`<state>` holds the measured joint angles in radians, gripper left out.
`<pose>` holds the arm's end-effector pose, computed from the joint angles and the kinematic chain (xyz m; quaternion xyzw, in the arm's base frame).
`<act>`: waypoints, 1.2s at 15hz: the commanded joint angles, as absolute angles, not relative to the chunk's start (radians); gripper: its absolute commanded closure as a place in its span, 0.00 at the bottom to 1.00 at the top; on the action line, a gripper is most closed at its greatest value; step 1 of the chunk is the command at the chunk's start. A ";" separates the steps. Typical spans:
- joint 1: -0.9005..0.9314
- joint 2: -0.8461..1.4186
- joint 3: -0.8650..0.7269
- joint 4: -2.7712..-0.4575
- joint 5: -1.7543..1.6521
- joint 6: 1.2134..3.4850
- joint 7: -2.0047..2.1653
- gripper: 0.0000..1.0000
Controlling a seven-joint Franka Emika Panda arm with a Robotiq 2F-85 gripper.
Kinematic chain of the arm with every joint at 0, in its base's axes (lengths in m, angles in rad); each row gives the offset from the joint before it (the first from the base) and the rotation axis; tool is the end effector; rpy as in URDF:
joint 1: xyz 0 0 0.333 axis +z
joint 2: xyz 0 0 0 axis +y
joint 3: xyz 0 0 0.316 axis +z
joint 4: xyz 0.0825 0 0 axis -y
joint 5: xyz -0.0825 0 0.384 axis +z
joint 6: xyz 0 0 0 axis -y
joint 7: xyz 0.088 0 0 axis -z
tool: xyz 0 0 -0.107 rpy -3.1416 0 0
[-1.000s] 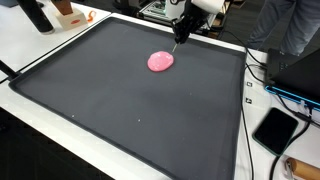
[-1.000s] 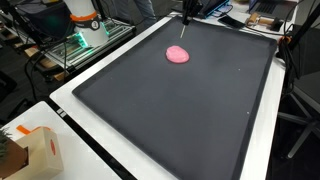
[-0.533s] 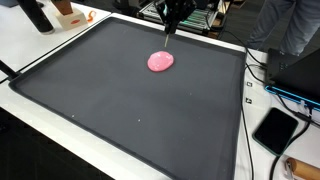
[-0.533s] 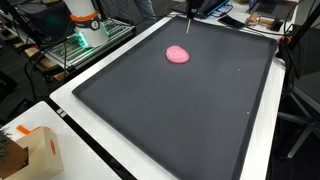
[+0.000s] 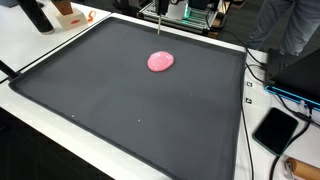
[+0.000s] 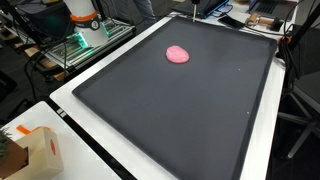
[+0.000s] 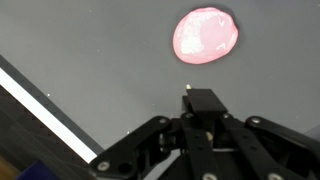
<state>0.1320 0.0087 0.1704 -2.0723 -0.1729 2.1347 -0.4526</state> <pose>0.5317 0.1579 0.4312 0.9096 0.4081 0.0213 0.0753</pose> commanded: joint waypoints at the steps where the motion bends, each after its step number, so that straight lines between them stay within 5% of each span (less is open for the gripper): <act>1: 0.140 0.012 0.164 -2.070 -0.173 2.133 -0.452 0.87; 6: 0.141 0.021 0.165 -2.070 -0.173 2.133 -0.452 0.87; 7: 0.141 0.021 0.165 -2.069 -0.173 2.133 -0.452 0.97; 18: 0.117 0.048 0.146 -2.220 -0.024 2.184 -0.521 0.97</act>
<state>0.1274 0.0570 0.1559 -2.1562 -0.0414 2.1397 -0.5004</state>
